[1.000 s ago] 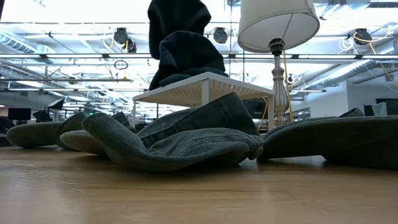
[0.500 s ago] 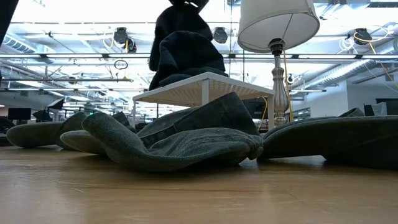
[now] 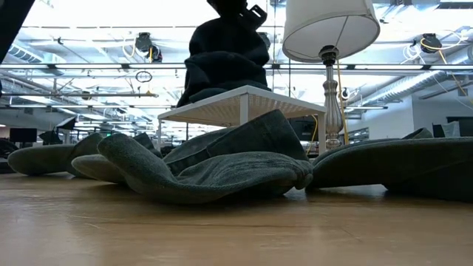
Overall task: Pick & Place hat
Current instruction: Stack the blue cap on the blue cap on the shelf, then put the top left gray cap on the shelf
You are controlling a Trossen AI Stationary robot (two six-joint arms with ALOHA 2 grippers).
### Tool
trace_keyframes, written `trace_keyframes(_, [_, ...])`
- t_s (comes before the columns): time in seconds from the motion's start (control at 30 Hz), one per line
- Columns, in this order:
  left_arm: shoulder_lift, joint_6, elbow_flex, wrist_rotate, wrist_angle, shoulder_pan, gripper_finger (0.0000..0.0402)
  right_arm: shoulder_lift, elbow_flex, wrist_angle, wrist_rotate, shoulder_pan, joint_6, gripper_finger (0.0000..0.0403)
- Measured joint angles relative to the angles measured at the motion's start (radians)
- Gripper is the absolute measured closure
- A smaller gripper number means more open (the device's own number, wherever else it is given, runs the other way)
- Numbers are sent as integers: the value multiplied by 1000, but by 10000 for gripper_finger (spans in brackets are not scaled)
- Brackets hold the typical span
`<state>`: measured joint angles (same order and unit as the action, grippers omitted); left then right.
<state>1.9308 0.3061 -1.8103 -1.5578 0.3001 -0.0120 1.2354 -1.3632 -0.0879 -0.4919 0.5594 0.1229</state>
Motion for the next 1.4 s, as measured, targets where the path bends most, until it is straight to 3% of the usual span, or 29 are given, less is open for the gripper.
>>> trace_keyframes(0.23, [-2, -64, 0, 1, 179, -3, 399, 0, 0, -5, 0, 0, -17, 271])
trace_keyframes(0.57, [-2, -360, 0, 82, 457, -4, 399, 0, 0, -6, 0, 0, -32, 272])
trace_keyframes(0.77, [7, -522, 0, 195, 545, -3, 399, 0, 0, -6, 0, 0, -33, 272])
trace_keyframes(0.87, [15, -542, 1, 218, 572, -4, 399, 0, 0, -6, 0, 0, -47, 273])
trace_keyframes(0.97, [13, -552, 1, 320, 570, 0, 394, 0, 0, -3, 0, 0, -59, 272])
trace_keyframes(1.03, [13, -554, 1, 362, 569, 2, 381, 0, 0, 1, 0, 0, -59, 273])
trace_keyframes(1.4, [-5, -540, -4, 381, 566, -54, 256, 0, 0, 2, 0, 0, -53, 273])
